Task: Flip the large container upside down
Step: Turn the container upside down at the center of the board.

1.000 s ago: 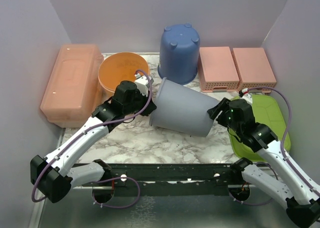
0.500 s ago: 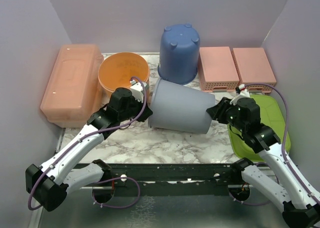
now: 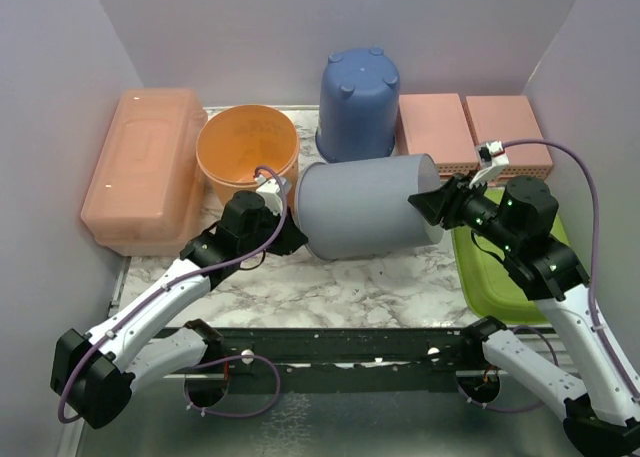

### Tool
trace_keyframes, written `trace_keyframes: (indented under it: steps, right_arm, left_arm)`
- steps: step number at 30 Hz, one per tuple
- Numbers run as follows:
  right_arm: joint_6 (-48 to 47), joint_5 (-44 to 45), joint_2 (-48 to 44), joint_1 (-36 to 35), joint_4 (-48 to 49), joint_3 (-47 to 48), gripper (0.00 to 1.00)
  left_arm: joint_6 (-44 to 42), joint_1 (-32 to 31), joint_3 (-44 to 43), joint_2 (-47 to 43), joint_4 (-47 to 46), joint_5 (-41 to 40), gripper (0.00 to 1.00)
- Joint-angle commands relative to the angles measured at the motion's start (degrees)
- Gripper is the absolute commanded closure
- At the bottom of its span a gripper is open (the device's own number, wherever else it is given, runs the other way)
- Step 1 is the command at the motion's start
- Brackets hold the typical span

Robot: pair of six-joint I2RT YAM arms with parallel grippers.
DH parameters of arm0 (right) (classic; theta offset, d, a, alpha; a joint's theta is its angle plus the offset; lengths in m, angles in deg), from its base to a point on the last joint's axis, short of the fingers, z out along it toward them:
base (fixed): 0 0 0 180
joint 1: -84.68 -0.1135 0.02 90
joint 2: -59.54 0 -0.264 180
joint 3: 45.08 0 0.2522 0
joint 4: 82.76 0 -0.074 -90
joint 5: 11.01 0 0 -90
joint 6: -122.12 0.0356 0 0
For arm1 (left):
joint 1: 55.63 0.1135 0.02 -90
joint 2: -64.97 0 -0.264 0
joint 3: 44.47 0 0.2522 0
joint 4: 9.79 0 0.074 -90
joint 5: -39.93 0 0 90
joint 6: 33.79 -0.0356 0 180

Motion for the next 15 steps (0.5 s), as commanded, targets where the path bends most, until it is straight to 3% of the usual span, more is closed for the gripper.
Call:
trace_keyframes:
  steps: [1, 10, 15]
  right_arm:
    - [-2.33, -13.97, 1.23, -1.24, 1.05, 3.01, 0.63]
    - [0.01, -17.47, 6.93, -1.32, 2.70, 1.80, 0.63]
    - [-0.28, -18.29, 8.99, -1.72, 3.22, 2.83, 0.63]
  left_arm:
    - [7.15, -2.27, 2.00, -1.20, -13.83, 7.57, 1.00]
    - [14.02, -5.03, 9.20, -0.29, -23.96, 6.30, 1.00]
    - [17.83, -9.04, 13.97, 0.50, -30.23, -0.10, 1.00]
